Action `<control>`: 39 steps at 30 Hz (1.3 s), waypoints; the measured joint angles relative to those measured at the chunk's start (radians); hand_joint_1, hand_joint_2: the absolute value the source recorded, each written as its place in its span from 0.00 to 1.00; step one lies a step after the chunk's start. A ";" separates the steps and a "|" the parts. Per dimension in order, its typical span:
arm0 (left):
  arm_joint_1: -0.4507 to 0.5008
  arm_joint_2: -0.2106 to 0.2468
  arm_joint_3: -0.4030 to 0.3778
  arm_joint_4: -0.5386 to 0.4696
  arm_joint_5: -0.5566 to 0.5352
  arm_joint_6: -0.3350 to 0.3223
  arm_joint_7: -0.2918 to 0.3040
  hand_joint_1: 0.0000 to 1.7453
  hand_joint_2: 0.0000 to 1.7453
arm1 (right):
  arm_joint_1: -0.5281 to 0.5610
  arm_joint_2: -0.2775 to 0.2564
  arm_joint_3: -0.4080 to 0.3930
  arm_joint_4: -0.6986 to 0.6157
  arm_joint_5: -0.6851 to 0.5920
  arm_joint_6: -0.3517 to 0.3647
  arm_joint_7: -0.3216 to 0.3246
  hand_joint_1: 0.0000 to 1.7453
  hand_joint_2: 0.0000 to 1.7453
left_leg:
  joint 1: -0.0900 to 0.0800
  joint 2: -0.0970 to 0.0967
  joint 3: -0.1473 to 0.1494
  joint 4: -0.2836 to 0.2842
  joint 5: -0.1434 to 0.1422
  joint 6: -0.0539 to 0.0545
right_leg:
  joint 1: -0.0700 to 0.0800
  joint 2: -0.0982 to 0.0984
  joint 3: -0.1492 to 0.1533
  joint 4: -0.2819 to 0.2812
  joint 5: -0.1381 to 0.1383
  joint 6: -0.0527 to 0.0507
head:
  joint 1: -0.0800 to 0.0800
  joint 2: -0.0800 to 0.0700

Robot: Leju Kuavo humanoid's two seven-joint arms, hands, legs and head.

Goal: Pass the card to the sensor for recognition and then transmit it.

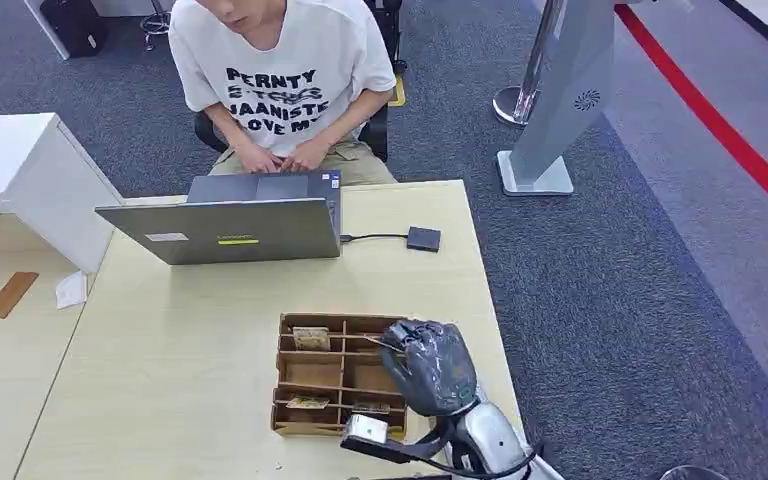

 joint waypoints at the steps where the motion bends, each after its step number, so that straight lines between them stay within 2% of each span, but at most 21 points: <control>1: 0.000 0.000 0.000 0.000 0.003 0.002 -0.002 0.00 0.00 | 0.017 0.004 -0.010 -0.043 -0.050 -0.032 -0.035 1.00 1.00 | 0.000 0.000 0.000 0.000 0.000 0.000 | 0.000 0.000 0.000 0.000 0.000 0.000 | 0.000 0.000; 6: 0.001 -0.007 -0.002 0.000 0.014 0.011 -0.004 0.00 0.00 | 0.096 0.028 -0.078 -0.347 -0.351 -0.046 -0.219 1.00 1.00 | 0.000 0.000 -0.001 0.000 -0.001 0.001 | 0.000 0.000 -0.001 0.000 0.000 0.000 | 0.000 0.000; 10: 0.000 -0.009 -0.008 0.000 0.018 0.014 -0.004 0.00 0.00 | 0.138 0.034 -0.126 -0.524 -0.418 -0.045 -0.273 1.00 1.00 | 0.000 0.000 0.000 0.000 -0.001 0.001 | 0.000 0.000 0.000 0.000 -0.001 0.001 | 0.000 0.000; 18: 0.000 -0.009 -0.016 0.000 0.021 0.016 -0.004 0.00 0.00 | 0.165 0.035 -0.151 -0.623 -0.429 -0.045 -0.296 1.00 1.00 | 0.000 0.000 0.000 0.000 -0.001 0.001 | 0.000 0.000 0.000 0.000 0.000 0.001 | 0.000 0.000; 39: 0.000 -0.009 -0.017 0.000 0.022 0.012 -0.004 0.00 0.00 | 0.174 0.047 -0.166 -0.627 -0.430 -0.045 -0.304 1.00 1.00 | 0.000 0.000 0.000 0.000 -0.001 0.001 | 0.000 0.000 0.000 0.000 0.000 0.001 | 0.000 0.000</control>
